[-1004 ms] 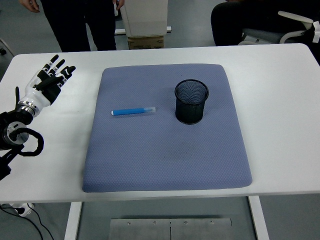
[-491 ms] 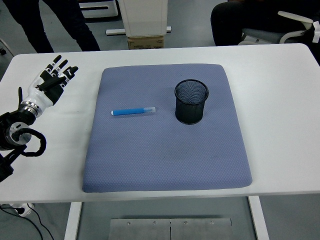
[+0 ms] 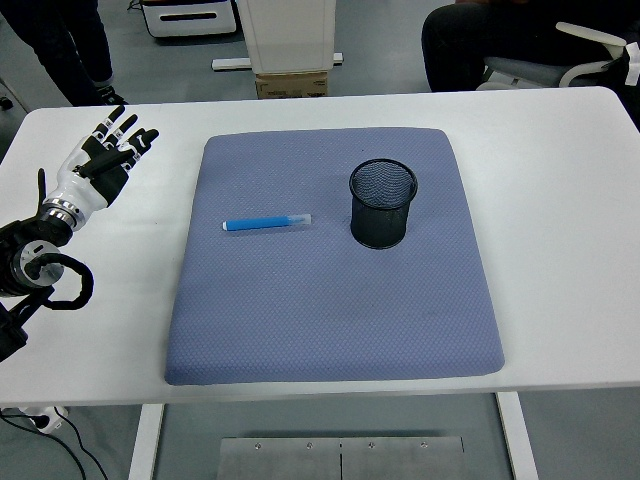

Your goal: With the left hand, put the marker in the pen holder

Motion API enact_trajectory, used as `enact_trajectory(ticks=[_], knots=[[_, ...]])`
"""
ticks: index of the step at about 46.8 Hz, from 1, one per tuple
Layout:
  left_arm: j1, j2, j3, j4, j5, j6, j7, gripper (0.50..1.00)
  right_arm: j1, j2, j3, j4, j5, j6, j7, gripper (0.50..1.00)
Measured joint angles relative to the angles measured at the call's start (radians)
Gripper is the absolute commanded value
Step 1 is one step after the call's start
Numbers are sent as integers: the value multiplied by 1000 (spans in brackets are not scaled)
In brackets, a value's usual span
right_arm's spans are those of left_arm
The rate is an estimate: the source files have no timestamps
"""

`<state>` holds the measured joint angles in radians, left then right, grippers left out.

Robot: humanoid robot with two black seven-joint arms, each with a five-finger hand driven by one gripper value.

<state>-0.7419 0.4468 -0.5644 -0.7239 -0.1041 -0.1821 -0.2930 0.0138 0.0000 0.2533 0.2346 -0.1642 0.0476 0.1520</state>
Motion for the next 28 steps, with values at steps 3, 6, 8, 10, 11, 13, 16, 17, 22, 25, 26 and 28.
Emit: enact_trajectory(ticks=[3, 6, 8, 10, 11, 13, 16, 17, 22, 25, 26, 28], knots=[[15, -16, -11, -2, -4, -21, -2, 1000, 0, 0, 0, 0, 0, 0, 0, 1000], [22, -26, -37, -2, -10, -54, -3, 1000, 0, 0, 0, 0, 0, 0, 0, 1000], [26, -28, -48, -1, -13, -63, -2, 1000, 0, 0, 0, 0, 0, 0, 0, 1000], [27, -29, -53, 1, -15, -66, -1, 1000, 0, 0, 0, 0, 0, 0, 0, 1000], [27, -29, -55, 1, -15, -68, 0, 1000, 0, 0, 0, 0, 0, 0, 0, 1000], [27, -29, -55, 1, -14, -72, 3, 1000, 0, 0, 0, 0, 0, 0, 0, 1000], [20, -27, -55, 1, -14, -72, 4, 1000, 0, 0, 0, 0, 0, 0, 0, 1000], [18, -25, -56, 0, -14, -72, 4, 1000, 0, 0, 0, 0, 0, 0, 0, 1000], [13, -8, -54, 0, -8, -70, 3, 1000, 0, 0, 0, 0, 0, 0, 0, 1000], [6, 15, -48, 0, 2, -67, 2, 1000, 0, 0, 1, 0, 0, 0, 0, 1000], [3, 23, -44, 0, 3, -66, 2, 1000, 0, 0, 1, 0, 0, 0, 0, 1000], [-10, 37, -34, 0, 8, -65, 2, 1000, 0, 0, 1, 0, 0, 0, 0, 1000]])
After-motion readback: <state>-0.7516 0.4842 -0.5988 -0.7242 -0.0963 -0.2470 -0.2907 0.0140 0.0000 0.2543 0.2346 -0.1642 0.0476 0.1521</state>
